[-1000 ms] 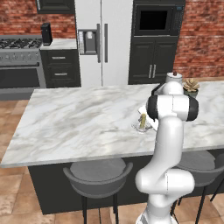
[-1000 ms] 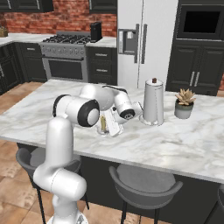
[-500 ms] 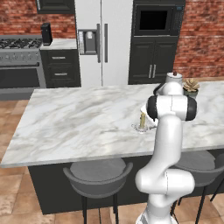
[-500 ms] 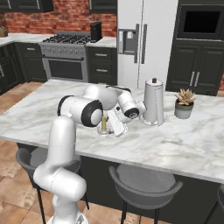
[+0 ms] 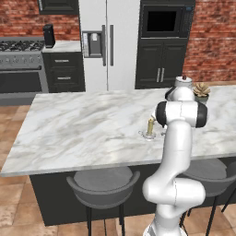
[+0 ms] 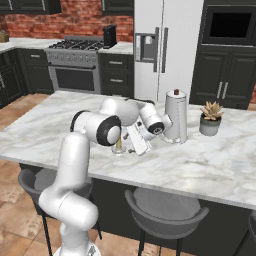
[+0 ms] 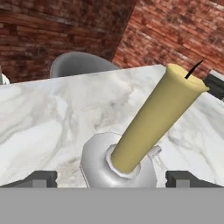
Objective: Get the candle and the liquor from the cabinet and move them to the dining counter.
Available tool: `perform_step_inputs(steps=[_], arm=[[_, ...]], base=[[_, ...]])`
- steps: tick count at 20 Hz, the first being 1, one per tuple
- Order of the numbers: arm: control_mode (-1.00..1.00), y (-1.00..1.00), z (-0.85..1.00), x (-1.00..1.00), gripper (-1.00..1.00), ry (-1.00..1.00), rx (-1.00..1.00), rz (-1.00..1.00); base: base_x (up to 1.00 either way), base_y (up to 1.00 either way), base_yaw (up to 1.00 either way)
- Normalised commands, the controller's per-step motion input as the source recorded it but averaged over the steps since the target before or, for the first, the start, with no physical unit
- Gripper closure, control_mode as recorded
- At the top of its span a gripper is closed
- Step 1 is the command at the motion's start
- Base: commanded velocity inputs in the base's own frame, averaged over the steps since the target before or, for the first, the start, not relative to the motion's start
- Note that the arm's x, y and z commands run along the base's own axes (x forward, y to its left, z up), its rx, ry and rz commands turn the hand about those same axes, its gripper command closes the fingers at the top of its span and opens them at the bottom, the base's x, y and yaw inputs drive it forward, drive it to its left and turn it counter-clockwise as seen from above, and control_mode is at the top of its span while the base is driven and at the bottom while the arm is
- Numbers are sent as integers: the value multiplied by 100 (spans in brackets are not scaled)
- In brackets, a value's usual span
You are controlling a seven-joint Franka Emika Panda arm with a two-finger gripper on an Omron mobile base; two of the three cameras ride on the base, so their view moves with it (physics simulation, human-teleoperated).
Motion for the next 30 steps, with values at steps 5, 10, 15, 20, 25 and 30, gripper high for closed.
perform_step_inputs(steps=[5,10,15,20,25,30], arm=[[-100,22,5,-32,-100,-5,-1,-24],[-100,19,21,-27,-100,-9,-5,-25],[-100,8,33,-32,-100,-1,-9,-21],[-100,0,45,-31,-100,10,-7,-11],[-100,0,43,-43,-100,17,0,-7],[-100,0,38,-51,-100,7,0,-3]], base=[[0,0,0],[0,0,0],[0,0,0],[0,0,0],[0,0,0],[0,0,0]])
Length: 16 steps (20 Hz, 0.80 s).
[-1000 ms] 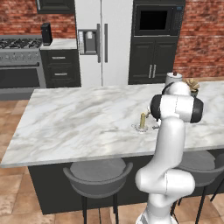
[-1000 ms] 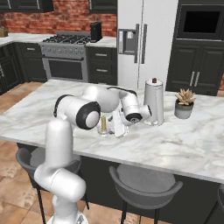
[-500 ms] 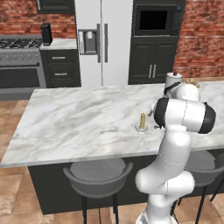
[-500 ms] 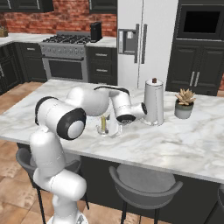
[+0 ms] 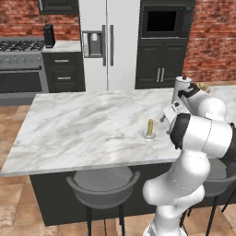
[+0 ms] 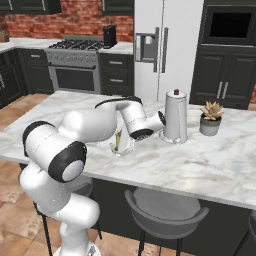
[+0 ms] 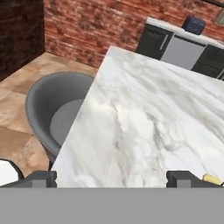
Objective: Get the candle and the liquor from the cabinet and move them to the dining counter.
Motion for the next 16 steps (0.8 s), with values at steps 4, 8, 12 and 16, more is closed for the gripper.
perform_step_inputs(steps=[4,8,12,16], arm=[[-100,2,27,-51,-100,9,0,-20],[-100,6,26,-47,-100,5,0,-33],[-100,12,25,-46,-100,5,2,-39],[-100,18,27,-40,-100,8,2,-43]], base=[[0,0,0],[0,0,0],[0,0,0],[0,0,0]])
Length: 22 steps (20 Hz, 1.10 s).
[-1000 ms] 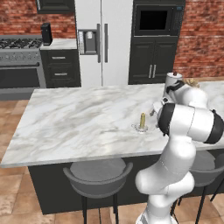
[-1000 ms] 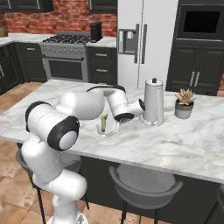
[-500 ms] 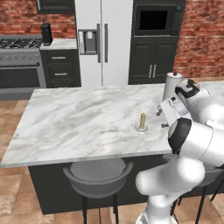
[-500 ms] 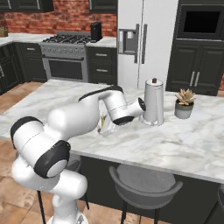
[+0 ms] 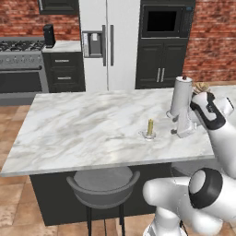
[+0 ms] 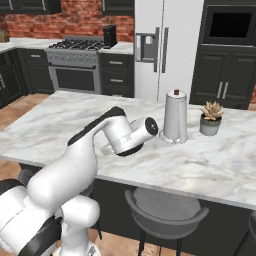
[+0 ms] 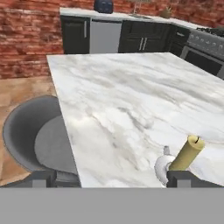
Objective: Get the candle and the liquor from the cabinet and move them to the dining counter.
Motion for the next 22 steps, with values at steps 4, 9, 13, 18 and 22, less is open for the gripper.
perform_step_inputs(steps=[4,9,13,18,22], arm=[[-100,28,26,-41,-100,7,0,-37],[-100,27,30,-39,-100,14,0,-28],[-100,19,26,-31,-100,27,7,-23],[-100,18,17,-39,-100,24,10,-19],[-100,16,17,-40,-100,23,14,-19]], base=[[0,0,0],[0,0,0],[0,0,0],[0,0,0],[0,0,0]])
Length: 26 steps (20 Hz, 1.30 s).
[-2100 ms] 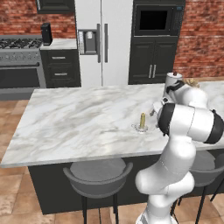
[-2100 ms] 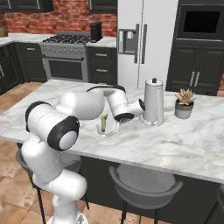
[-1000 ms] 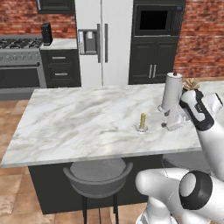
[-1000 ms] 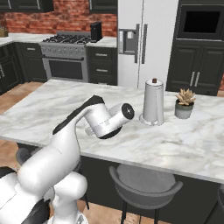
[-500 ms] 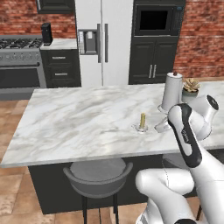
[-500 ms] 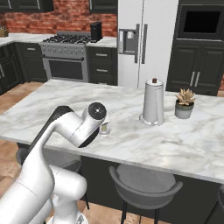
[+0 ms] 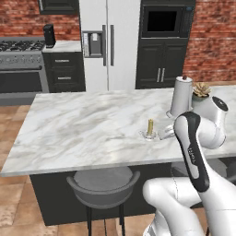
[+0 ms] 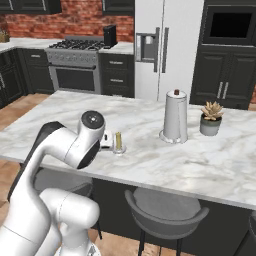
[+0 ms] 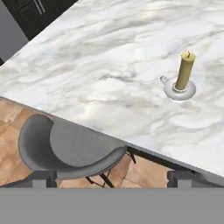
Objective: Get the candle and the liquor from the cabinet and move them to the dining counter.
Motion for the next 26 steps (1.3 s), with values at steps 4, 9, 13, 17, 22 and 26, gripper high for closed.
perform_step_inputs(steps=[4,9,13,17,22,26], arm=[[-100,14,10,-47,-100,16,15,-14],[-100,6,14,-41,-100,7,8,-7],[-100,6,5,-37,-100,0,0,-7],[-100,0,0,-22,-100,-1,-15,-18],[-100,0,6,-7,-100,8,-16,-25],[-100,0,0,0,-100,3,-2,-1]], base=[[0,0,0],[0,0,0],[0,0,0],[0,0,0],[0,0,0],[0,0,0]])
